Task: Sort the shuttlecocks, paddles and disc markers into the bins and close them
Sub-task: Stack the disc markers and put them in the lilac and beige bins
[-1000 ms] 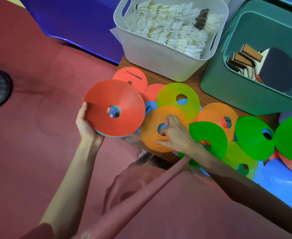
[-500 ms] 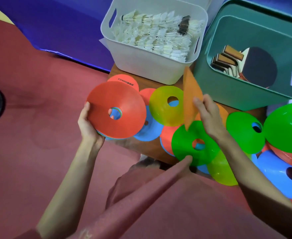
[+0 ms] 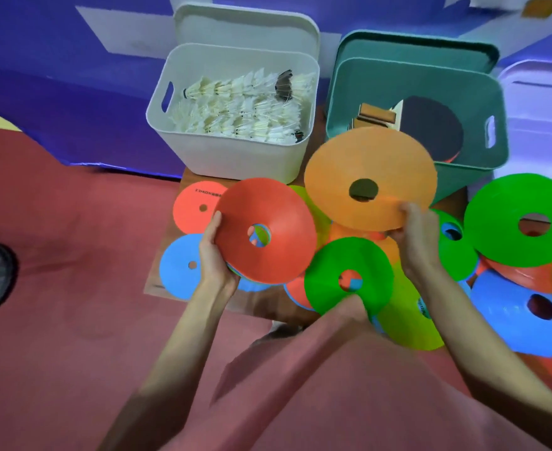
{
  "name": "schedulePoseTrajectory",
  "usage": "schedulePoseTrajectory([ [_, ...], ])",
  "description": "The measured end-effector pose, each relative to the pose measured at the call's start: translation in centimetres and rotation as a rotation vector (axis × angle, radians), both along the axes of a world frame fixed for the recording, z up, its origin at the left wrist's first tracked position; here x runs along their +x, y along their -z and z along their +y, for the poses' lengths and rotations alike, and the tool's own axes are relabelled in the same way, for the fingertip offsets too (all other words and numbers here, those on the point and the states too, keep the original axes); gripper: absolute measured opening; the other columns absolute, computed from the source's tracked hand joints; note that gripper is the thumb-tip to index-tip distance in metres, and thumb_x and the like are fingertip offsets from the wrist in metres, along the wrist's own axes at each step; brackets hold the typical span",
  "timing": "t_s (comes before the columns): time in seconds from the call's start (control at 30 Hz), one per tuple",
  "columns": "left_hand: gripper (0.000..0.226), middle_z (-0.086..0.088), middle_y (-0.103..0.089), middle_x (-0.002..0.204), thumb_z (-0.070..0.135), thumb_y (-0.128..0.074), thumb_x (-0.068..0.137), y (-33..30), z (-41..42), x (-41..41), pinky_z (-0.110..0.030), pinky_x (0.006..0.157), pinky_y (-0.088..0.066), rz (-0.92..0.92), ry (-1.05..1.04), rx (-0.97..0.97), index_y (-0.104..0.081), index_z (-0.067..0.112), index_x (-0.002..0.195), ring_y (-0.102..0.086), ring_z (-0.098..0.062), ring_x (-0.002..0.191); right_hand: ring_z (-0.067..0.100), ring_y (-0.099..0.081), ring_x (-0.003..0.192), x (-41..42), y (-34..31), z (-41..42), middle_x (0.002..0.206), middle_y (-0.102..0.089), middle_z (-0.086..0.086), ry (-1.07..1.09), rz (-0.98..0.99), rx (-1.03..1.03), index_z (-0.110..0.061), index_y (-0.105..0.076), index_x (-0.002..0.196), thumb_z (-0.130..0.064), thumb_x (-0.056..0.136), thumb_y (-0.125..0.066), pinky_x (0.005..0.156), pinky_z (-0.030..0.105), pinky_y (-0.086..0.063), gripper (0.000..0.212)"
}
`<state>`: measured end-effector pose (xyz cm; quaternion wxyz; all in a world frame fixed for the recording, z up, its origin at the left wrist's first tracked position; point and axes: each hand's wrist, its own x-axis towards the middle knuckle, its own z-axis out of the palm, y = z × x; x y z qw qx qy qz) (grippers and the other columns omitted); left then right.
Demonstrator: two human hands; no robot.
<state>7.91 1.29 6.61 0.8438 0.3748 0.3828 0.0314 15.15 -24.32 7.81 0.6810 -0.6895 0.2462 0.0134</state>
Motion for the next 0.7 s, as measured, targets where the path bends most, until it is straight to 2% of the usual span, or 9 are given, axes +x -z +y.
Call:
schedulePoseTrajectory([
  [0.07,0.031,-0.004,-0.072,0.108,0.032,-0.051,0.094,-0.4,-1.5,0.1,-0.032,0.079,-0.053,0.000,0.029,-0.006,-0.067,0.014,0.114,-0.069,-0.019,0.096,0.002,-0.054,0.066,-0.1,0.8,-0.5,0.091,-0.061,0.008,0.000,0.014,-0.038,-0.011,-0.064,0.089,-0.014,0.095,-0.052,0.062,0.025,-0.049,0.013],
  [0.13,0.030,-0.003,-0.073,0.103,0.033,-0.050,0.095,-0.8,-3.0,0.2,-0.029,0.072,-0.054,0.001,0.049,-0.011,-0.066,0.015,0.114,-0.070,-0.017,0.091,0.005,-0.057,0.072,-0.5,1.4,-0.9,0.098,-0.064,0.010,-0.118,0.002,-0.051,-0.012,-0.065,0.097,-0.015,0.095,-0.053,0.074,0.029,-0.048,0.012],
  [0.27,0.032,-0.005,-0.074,0.101,0.035,-0.046,0.098,-1.6,-5.8,0.2,-0.029,0.066,-0.058,-0.002,0.091,-0.064,-0.069,0.014,0.103,-0.071,-0.019,0.084,-0.002,-0.063,0.072,-1.6,2.4,-0.8,0.095,-0.067,0.009,-0.429,-0.031,-0.143,-0.020,-0.067,0.085,-0.023,0.090,-0.060,0.076,0.022,-0.051,0.009],
  [0.33,0.040,-0.004,-0.075,0.096,0.037,-0.042,0.099,-1.9,-7.0,0.2,-0.032,0.071,-0.057,-0.020,0.115,-0.066,-0.075,0.016,0.092,-0.071,-0.020,0.084,0.019,-0.064,0.092,-2.0,3.1,-0.8,0.094,-0.068,0.016,-0.528,-0.049,-0.317,-0.013,-0.071,0.087,-0.044,0.081,-0.055,0.088,0.036,-0.050,0.035],
  [0.37,0.045,-0.003,-0.075,0.094,0.038,-0.040,0.100,-1.8,-7.4,0.2,-0.034,0.077,-0.055,-0.034,0.124,-0.065,-0.078,0.018,0.085,-0.071,-0.019,0.084,0.028,-0.058,0.102,-2.1,3.4,-0.8,0.097,-0.066,0.020,-0.580,-0.071,-0.396,-0.006,-0.071,0.092,-0.049,0.078,-0.051,0.094,0.040,-0.045,0.050],
  [0.4,0.049,-0.001,-0.075,0.093,0.039,-0.038,0.100,-1.7,-7.7,0.1,-0.036,0.082,-0.053,-0.039,0.128,-0.063,-0.079,0.021,0.081,-0.071,-0.018,0.085,0.030,-0.052,0.109,-2.2,3.8,-0.9,0.102,-0.063,0.022,-0.624,-0.080,-0.432,-0.002,-0.070,0.099,-0.049,0.078,-0.051,0.097,0.035,-0.039,0.055],
  [0.47,0.047,-0.004,-0.074,0.102,0.044,-0.038,0.099,-1.4,-8.2,-0.1,-0.041,0.093,-0.050,-0.033,0.116,-0.077,-0.078,0.021,0.090,-0.069,-0.021,0.095,0.029,-0.050,0.112,-2.4,4.0,-1.1,0.109,-0.058,0.023,-0.678,-0.059,-0.499,0.001,-0.065,0.109,-0.035,0.086,-0.056,0.091,0.026,-0.034,0.044],
  [0.57,0.054,-0.011,-0.067,0.121,0.056,-0.041,0.093,-1.0,-8.5,-0.9,-0.047,0.102,-0.044,-0.005,0.130,-0.121,-0.066,0.014,0.116,-0.061,-0.029,0.114,0.035,-0.054,0.106,-2.5,5.0,-1.1,0.106,-0.056,0.024,-0.737,-0.098,-0.632,0.004,-0.063,0.106,-0.024,0.092,-0.057,0.089,0.033,-0.037,0.032],
  [0.7,0.032,-0.009,-0.069,0.115,0.037,-0.049,0.095,-0.5,-8.6,-2.5,-0.044,0.094,-0.050,-0.012,0.053,-0.040,-0.068,0.015,0.109,-0.064,-0.028,0.106,0.035,-0.053,0.107,-3.0,5.4,-0.4,0.110,-0.054,0.023,-0.815,-0.147,-0.725,0.006,-0.059,0.108,-0.023,0.092,-0.058,0.093,0.036,-0.036,0.033],
])
